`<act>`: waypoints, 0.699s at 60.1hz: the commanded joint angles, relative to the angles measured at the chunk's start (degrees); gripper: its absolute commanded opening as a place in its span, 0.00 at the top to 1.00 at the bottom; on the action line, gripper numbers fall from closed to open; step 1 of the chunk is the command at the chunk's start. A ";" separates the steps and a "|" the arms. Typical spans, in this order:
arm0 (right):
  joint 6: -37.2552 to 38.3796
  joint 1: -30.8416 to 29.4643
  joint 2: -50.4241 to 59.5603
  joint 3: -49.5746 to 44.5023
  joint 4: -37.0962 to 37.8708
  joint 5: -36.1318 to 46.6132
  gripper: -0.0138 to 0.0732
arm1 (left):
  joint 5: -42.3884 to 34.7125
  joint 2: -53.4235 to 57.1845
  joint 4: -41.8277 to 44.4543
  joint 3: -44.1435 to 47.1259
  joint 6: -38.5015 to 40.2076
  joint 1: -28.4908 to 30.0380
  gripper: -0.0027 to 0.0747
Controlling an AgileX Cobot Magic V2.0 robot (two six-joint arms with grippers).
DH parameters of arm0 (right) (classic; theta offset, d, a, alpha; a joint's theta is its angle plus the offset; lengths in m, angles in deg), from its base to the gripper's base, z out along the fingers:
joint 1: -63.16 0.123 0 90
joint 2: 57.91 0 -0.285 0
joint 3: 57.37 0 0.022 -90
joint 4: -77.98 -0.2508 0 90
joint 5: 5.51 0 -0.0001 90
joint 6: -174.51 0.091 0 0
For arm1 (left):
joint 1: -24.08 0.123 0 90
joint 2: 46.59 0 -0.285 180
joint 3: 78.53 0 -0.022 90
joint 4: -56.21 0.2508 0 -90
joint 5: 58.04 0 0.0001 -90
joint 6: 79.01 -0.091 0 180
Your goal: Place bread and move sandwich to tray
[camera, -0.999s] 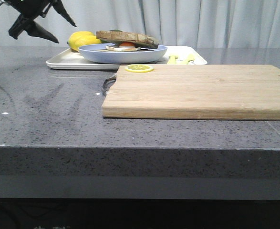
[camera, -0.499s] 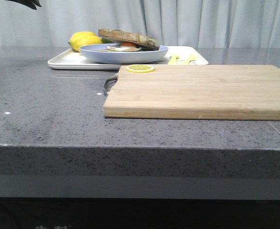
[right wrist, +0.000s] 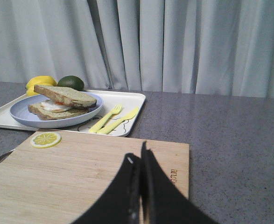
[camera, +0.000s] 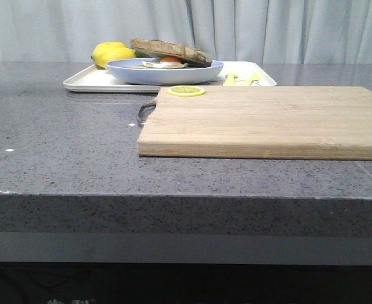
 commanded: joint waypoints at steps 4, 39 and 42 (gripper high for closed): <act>-0.01 -0.14 -0.22 1.44 -0.10 4.83 0.91 | -1.57 10.41 2.20 4.21 0.99 -0.44 0.99; -0.01 -0.14 -0.22 1.44 -0.10 4.83 0.91 | -21.29 50.58 6.71 51.82 -5.67 -0.44 0.99; -0.01 -0.14 -0.22 1.44 -0.10 4.83 0.91 | -23.71 54.48 6.71 56.43 -7.06 -0.44 0.99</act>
